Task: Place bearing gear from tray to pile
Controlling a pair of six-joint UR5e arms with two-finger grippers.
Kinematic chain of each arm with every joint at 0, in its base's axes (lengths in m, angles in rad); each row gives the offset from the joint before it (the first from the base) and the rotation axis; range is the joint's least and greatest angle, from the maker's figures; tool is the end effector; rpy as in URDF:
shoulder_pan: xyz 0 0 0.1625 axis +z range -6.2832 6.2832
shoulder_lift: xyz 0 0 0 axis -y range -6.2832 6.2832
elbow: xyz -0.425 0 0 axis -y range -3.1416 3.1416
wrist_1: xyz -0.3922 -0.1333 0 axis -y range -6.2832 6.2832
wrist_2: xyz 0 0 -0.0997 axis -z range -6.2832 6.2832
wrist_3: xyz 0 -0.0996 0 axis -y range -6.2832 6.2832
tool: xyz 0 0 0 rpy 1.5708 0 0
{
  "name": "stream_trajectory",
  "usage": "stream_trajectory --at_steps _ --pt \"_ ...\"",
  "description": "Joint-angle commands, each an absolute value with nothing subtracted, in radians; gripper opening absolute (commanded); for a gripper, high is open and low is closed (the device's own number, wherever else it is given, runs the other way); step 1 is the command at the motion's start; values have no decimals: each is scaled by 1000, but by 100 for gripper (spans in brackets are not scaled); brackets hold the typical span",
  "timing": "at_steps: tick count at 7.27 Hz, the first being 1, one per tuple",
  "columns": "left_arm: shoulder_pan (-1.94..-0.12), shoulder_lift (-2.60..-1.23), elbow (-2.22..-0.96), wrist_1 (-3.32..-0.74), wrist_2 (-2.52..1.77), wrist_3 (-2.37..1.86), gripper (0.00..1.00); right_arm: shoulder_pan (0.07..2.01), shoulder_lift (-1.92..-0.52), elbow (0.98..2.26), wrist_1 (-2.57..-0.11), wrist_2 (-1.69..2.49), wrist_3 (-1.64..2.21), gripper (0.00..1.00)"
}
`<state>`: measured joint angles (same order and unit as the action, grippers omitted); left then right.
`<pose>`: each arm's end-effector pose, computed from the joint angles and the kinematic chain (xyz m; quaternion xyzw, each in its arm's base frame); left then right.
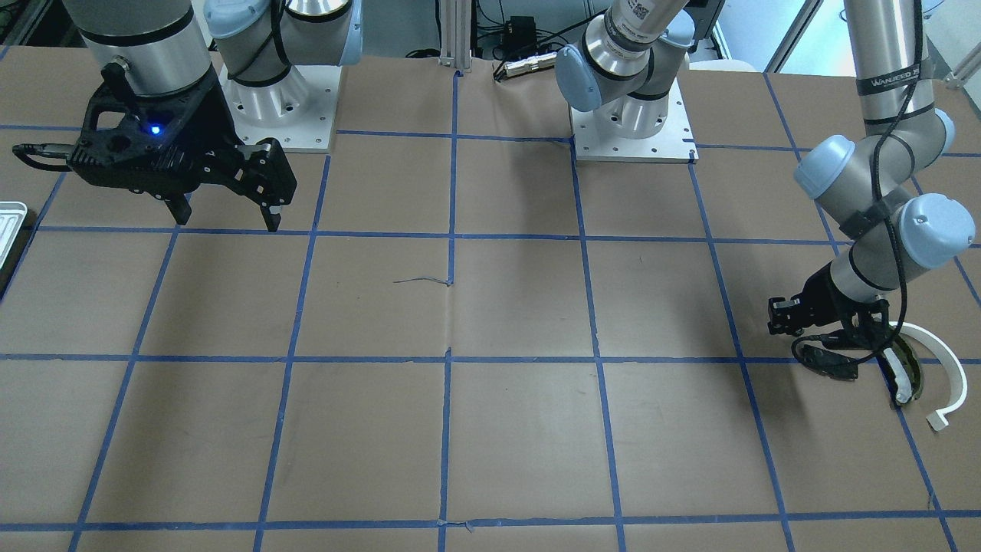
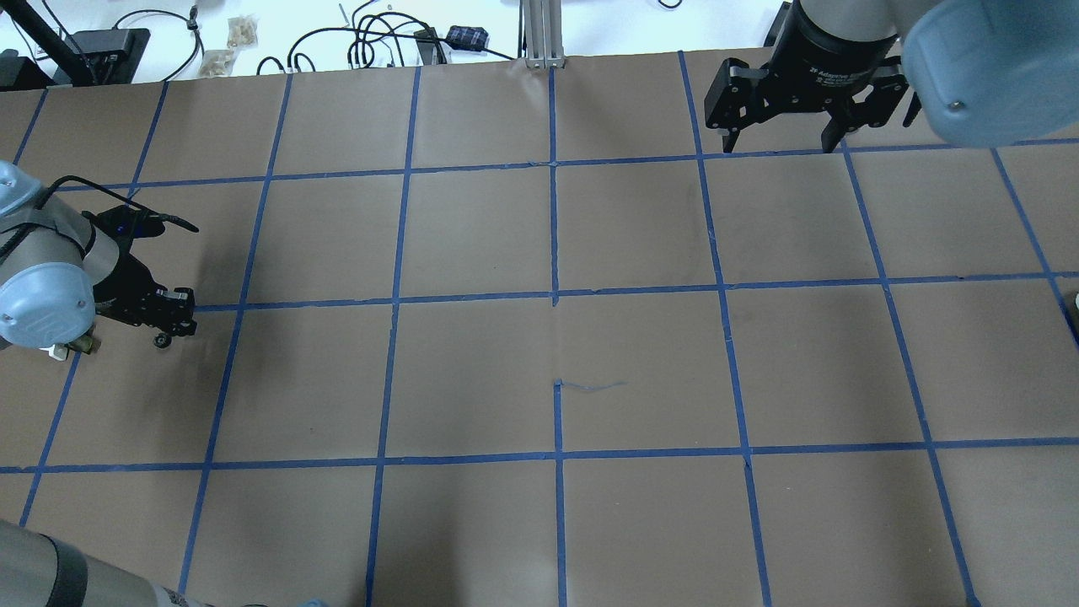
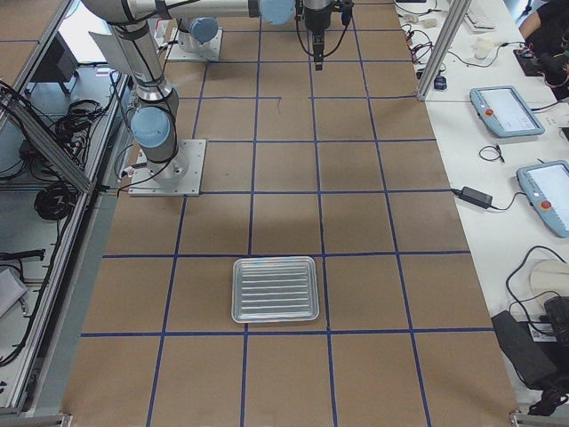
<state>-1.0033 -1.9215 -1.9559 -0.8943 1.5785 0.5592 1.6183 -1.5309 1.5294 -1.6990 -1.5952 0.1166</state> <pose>0.1733 -0.5185 0.1931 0.0040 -0.9995 -0.0271 0.0126 0.1555 -0.5141 0.5019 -0.0353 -0.9972 0.0656 0.0068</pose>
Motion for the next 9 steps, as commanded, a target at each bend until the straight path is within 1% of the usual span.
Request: stream_trajectory --at_steps 1,2,3,5,6,8,9 --pt "-1003 -1930 -1954 -879 1592 568 16 1617 -1531 1529 -1698 -1595 117 100" --pt "-1003 -1942 -1959 -808 1592 586 92 1618 -1531 1529 -1700 -1595 115 100" --pt "-1003 -1937 -1951 -792 1597 584 100 1618 -1531 1529 -1697 -1595 115 100" --pt "-1015 -1890 -1944 -839 1595 577 100 1618 -1531 1529 -1700 -1595 115 100" --pt "-1041 -1847 -1916 -906 1583 557 100 1618 -1531 1529 -1698 -1595 115 100" --pt "-1260 -1752 -1792 -1177 1581 272 100 1618 -1531 1529 -1700 -1594 115 100" --pt "-1360 -1717 -1696 -1359 1565 63 100 1618 -1531 1528 -1700 -1594 117 100"
